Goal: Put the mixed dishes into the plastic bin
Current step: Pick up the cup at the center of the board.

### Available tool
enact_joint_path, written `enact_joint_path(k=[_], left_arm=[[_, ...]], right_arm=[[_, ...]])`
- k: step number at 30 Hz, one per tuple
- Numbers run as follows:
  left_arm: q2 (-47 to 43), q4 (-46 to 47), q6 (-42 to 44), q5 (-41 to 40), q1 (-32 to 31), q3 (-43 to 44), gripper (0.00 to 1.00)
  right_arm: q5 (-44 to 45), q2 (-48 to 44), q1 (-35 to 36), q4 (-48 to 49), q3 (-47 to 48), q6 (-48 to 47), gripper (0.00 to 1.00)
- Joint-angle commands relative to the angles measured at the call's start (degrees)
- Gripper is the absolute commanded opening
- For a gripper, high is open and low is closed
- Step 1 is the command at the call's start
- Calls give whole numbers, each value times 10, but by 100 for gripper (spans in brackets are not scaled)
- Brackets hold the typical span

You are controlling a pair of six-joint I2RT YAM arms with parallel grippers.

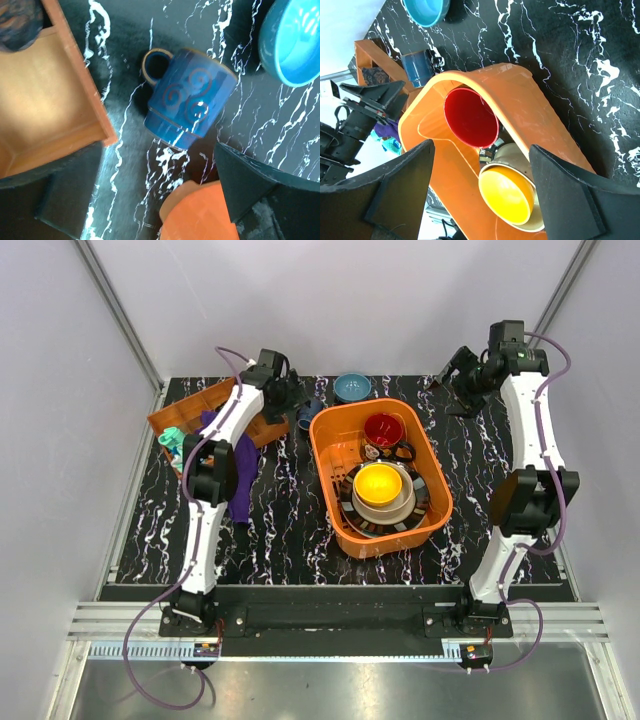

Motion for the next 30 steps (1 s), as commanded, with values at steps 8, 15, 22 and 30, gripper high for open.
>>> enact_joint_path(k=[8,15,22,30], left_arm=[[23,154,-27,78,-1,25,98],[26,154,35,81,-17,12,98],[35,152,70,70,-30,20,98],[37,143,86,50,-30,8,97]], right_arm=[[-6,36,1,-44,51,-15,86],[-8,50,1,-63,71,-15,86],[-9,44,1,-70,62,-13,86],[-14,43,2,-75,62,-13,86]])
